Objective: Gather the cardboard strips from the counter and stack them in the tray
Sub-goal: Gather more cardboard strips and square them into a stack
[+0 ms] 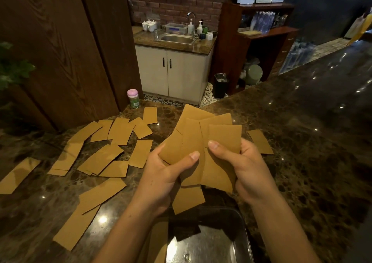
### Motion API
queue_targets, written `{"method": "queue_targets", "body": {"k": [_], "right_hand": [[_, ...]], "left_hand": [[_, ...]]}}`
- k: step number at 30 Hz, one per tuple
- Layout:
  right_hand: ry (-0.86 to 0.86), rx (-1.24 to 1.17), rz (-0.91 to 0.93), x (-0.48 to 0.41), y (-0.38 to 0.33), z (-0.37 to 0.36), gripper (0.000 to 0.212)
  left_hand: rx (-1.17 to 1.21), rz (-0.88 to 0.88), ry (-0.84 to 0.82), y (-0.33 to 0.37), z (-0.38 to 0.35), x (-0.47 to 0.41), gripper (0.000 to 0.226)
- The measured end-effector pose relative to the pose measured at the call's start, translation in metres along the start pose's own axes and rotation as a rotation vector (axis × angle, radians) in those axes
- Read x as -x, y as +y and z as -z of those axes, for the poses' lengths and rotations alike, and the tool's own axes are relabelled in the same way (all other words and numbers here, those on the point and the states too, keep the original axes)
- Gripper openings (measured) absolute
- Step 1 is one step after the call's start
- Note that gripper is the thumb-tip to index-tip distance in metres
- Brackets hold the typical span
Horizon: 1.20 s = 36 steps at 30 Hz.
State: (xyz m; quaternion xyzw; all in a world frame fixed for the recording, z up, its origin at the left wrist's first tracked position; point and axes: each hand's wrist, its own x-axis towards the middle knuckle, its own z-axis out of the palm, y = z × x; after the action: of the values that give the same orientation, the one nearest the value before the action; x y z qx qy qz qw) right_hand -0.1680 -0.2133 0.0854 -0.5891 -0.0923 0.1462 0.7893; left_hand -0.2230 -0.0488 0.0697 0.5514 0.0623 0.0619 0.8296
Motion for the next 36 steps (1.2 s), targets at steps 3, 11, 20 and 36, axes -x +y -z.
{"method": "queue_targets", "body": {"k": [3, 11, 20, 36], "right_hand": [[0.091, -0.091, 0.020, 0.000, 0.000, -0.002, 0.027], [0.113, -0.017, -0.008, 0.010, 0.011, 0.003, 0.023], [-0.165, 0.359, -0.013, -0.008, -0.027, 0.032, 0.025], [-0.044, 0.268, 0.015, -0.004, -0.006, 0.013, 0.027]], "left_hand": [[-0.006, 0.012, 0.024, -0.001, 0.002, -0.001, 0.038], [0.009, -0.020, 0.102, -0.001, 0.009, -0.006, 0.049], [-0.164, 0.080, -0.059, 0.009, 0.017, -0.004, 0.052], [-0.022, 0.001, 0.056, 0.017, 0.014, -0.013, 0.036]]}}
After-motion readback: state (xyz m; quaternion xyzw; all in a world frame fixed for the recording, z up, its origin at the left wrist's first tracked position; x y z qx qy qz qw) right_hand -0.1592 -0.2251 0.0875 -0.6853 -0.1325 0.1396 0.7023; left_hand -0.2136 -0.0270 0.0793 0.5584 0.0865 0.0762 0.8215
